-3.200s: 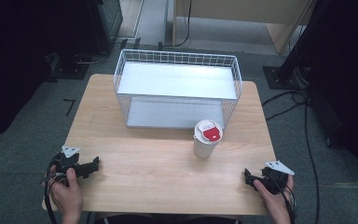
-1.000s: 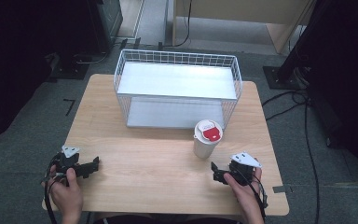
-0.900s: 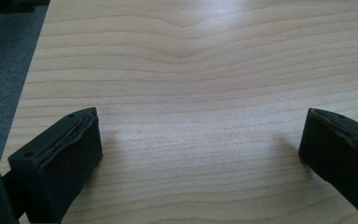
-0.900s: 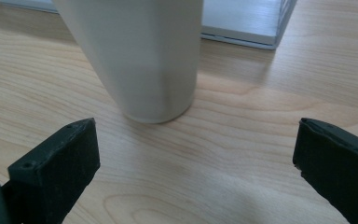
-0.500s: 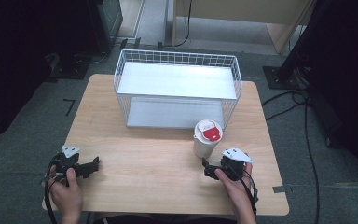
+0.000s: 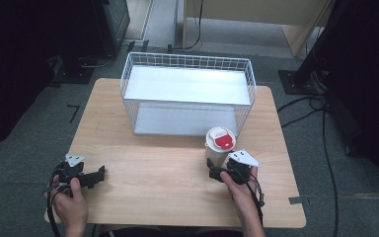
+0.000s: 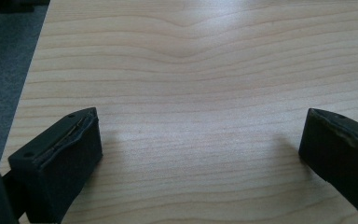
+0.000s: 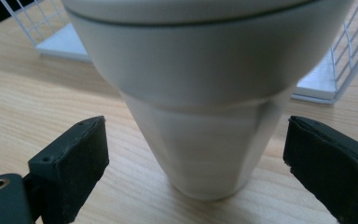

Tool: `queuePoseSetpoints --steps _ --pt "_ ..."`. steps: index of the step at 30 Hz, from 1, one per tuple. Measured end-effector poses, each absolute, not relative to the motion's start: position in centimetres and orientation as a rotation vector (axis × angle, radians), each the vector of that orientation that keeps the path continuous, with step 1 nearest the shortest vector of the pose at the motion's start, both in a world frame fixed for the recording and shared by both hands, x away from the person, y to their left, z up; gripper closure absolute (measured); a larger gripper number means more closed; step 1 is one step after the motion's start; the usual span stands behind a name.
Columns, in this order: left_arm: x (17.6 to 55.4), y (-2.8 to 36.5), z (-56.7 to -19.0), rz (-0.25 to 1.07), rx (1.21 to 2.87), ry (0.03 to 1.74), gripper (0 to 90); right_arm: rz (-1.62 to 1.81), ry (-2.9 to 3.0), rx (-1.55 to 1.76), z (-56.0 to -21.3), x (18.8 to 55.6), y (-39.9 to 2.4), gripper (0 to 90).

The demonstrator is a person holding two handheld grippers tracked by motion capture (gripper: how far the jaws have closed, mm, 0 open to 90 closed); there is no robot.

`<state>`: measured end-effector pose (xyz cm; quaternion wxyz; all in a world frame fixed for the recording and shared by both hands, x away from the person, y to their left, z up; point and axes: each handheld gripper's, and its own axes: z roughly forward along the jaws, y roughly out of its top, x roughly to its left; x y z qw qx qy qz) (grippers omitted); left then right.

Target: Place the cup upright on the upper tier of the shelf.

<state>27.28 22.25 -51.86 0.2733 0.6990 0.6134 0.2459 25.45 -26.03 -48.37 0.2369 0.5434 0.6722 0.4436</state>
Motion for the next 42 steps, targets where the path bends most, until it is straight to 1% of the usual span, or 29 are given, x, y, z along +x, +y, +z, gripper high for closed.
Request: queuePoseSetpoints --steps 5,7,8,22,42 --pt "27.3 22.3 -51.9 0.662 1.880 1.650 0.0 1.231 1.812 1.497 -48.4 25.9 -25.8 7.5" --pt "27.3 22.3 -51.9 0.662 1.880 1.650 0.0 1.237 1.793 1.508 -48.5 26.0 -25.9 11.6" --pt "27.3 22.3 -51.9 0.662 1.881 1.650 0.0 1.236 1.777 1.511 -48.6 26.1 -25.9 12.3" --pt "27.3 22.3 -51.9 0.662 1.881 1.650 0.0 1.281 1.712 1.523 -49.3 27.2 -25.3 8.9" --pt "27.3 22.3 -51.9 0.662 1.881 1.650 0.0 1.290 1.622 1.432 -49.6 28.2 -24.4 9.2"
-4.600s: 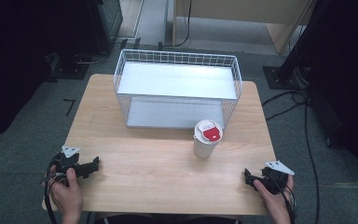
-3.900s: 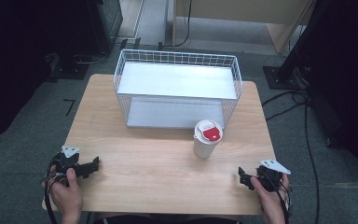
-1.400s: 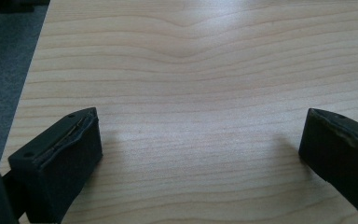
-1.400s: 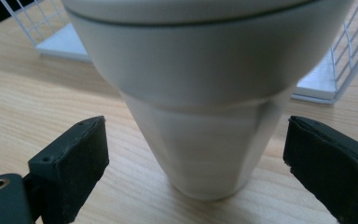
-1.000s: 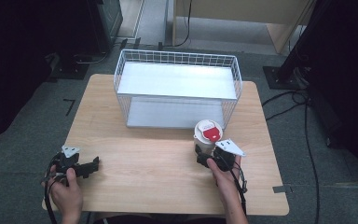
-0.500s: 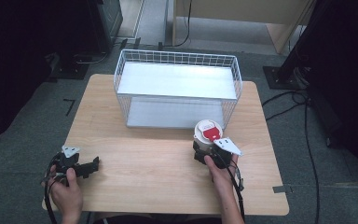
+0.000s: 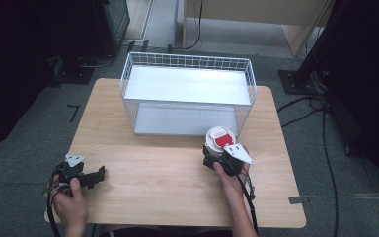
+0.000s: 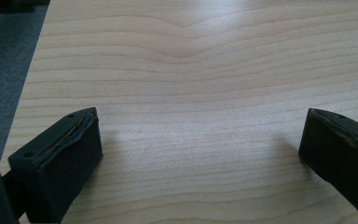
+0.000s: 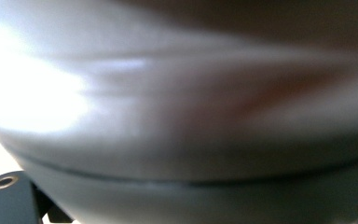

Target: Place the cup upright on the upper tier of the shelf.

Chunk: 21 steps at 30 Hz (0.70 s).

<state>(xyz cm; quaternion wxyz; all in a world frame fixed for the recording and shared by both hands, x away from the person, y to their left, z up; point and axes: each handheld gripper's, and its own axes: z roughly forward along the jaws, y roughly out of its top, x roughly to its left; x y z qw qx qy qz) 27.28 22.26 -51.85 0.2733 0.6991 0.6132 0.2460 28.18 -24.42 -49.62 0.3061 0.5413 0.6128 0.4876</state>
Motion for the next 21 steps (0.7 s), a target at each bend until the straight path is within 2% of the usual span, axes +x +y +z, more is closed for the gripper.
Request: queuePoseSetpoints --steps 11,21 --pt "27.3 22.3 -51.9 0.661 1.883 1.648 0.0 1.331 1.618 1.377 -49.5 27.9 -24.3 10.6" --pt "27.3 22.3 -51.9 0.662 1.883 1.648 0.0 1.391 1.584 1.336 -47.5 27.5 -23.9 10.9"
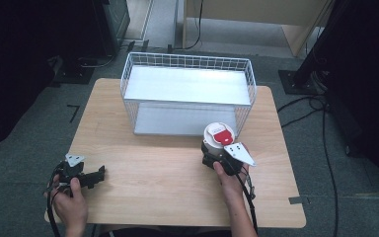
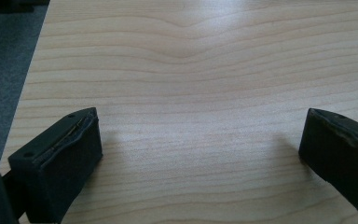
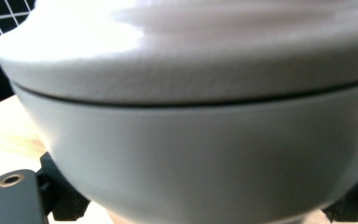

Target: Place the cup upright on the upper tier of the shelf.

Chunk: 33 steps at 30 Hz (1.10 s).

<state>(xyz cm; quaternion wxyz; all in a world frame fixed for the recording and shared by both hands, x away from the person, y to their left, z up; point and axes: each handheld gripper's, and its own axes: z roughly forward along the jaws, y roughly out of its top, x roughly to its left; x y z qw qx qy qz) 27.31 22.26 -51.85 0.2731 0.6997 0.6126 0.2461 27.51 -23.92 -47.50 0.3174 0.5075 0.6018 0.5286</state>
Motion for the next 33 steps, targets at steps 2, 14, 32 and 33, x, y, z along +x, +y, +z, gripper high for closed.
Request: queuePoseSetpoints --steps 2,14,32,33 --pt "27.3 22.3 -51.8 0.661 1.883 1.648 0.0 1.397 1.581 1.328 -47.3 27.5 -23.9 10.9" --pt "27.3 22.3 -51.9 0.661 1.882 1.649 0.0 1.446 1.566 1.273 -43.9 27.6 -23.2 10.9" --pt "27.3 22.3 -51.8 0.662 1.884 1.648 0.0 1.518 1.518 1.176 -38.4 28.8 -22.3 11.0" --pt "27.3 22.3 -51.8 0.662 1.885 1.647 0.0 1.518 1.518 1.176 -38.1 28.9 -22.3 11.0"
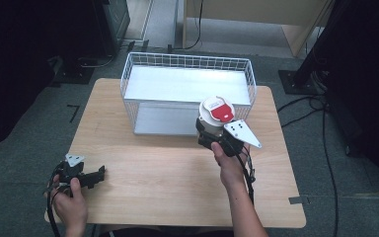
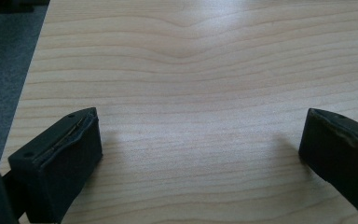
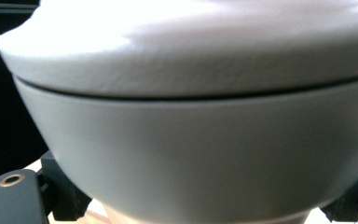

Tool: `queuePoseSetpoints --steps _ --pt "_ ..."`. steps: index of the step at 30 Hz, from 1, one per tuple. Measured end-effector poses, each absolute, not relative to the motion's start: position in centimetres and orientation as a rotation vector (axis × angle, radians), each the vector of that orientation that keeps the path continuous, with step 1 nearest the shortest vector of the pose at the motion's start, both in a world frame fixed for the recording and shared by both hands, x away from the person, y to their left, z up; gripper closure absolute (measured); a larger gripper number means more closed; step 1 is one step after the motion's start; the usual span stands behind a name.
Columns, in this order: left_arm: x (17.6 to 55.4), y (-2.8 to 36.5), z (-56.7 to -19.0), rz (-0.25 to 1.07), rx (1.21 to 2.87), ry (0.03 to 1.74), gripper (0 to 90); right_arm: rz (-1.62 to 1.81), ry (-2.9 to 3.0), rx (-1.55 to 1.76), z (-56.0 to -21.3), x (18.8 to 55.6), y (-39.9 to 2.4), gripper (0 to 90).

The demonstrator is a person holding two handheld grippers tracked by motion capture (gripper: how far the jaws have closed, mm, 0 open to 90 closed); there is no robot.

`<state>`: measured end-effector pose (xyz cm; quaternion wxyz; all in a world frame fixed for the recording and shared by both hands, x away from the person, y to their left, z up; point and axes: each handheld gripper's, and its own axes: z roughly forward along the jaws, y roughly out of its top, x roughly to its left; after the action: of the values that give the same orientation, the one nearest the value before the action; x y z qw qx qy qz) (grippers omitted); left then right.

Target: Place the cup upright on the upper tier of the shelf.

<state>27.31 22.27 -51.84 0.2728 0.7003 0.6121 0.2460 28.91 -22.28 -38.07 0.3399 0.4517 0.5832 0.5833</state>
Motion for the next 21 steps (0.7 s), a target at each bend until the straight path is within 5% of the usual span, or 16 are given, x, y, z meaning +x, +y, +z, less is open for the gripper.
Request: queuePoseSetpoints --steps 21 --pt "27.3 22.3 -51.8 0.662 1.884 1.647 0.0 1.528 1.482 1.088 -32.5 31.8 -21.1 11.0"
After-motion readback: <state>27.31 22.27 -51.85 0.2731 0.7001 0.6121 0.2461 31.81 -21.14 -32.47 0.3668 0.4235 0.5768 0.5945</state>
